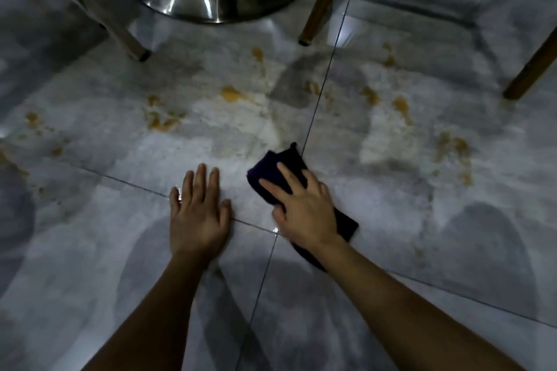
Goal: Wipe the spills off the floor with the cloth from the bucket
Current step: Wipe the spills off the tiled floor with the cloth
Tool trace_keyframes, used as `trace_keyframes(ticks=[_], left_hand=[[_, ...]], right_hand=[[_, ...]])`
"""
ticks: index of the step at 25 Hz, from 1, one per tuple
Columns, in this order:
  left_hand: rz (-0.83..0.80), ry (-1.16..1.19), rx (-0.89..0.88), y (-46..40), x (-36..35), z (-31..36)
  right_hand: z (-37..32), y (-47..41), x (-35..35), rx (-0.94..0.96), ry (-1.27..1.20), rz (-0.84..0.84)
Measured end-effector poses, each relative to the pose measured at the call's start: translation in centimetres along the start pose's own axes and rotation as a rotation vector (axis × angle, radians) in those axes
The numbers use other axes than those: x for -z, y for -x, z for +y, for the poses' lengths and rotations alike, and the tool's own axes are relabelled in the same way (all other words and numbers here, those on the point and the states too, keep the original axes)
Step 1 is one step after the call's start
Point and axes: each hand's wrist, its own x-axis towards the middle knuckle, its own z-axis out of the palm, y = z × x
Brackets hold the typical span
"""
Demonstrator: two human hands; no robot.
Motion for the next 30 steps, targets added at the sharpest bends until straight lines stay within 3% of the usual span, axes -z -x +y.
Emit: trace_keyframes(ticks=[3, 7, 8, 12, 15, 17, 20, 22, 24, 27, 30], left_hand=[[-0.038, 0.001, 0.008, 0.1, 0.4, 0.3], [0.021, 0.035, -0.037, -0.6, 0.3, 1.8], [0.043, 0.08, -0.045, -1.2, 0.1, 3.0], [0.019, 0.221, -0.165, -2.9, -0.2, 10.3], [-0.044, 0.13, -0.327, -2.4, -1.8, 13.1], [-0.06, 0.133, -0.328, -2.0, -2.2, 14.2], [-0.055, 0.162, -0.37, -1.3, -2.1, 16.4], [-0.121, 0.134, -0.459, 0.0, -2.4, 18.2], [-0.162, 0.095, -0.491, 1.3, -3.1, 18.8], [-0.152, 0.053, -0.483, 1.8, -3.4, 18.9], [-0.145, 0.045, -0.479, 1.8, -3.2, 19.1]], right_hand=[[3.8, 3.4, 0.3, -0.012, 0.024, 0.029], [2.9, -1.3, 0.7, -0.462, -0.045, 0.052], [2.2, -2.0, 0.6, -0.5, -0.053, 0.047], [3.6, 5.8, 0.1, -0.281, -0.002, 0.039], [6.5, 17.9, -0.2, -0.275, 0.012, 0.043], [9.4, 24.1, 0.9, -0.318, 0.116, 0.02], [12.2, 25.7, 1.8, -0.643, 0.136, 0.034], [13.0, 21.4, 1.6, -0.975, 0.122, 0.093], [12.7, 16.2, 1.7, -1.148, 0.032, 0.122], [9.7, 13.4, 1.1, -0.939, 0.034, 0.117], [6.9, 18.7, 0.6, -0.677, 0.044, 0.083]])
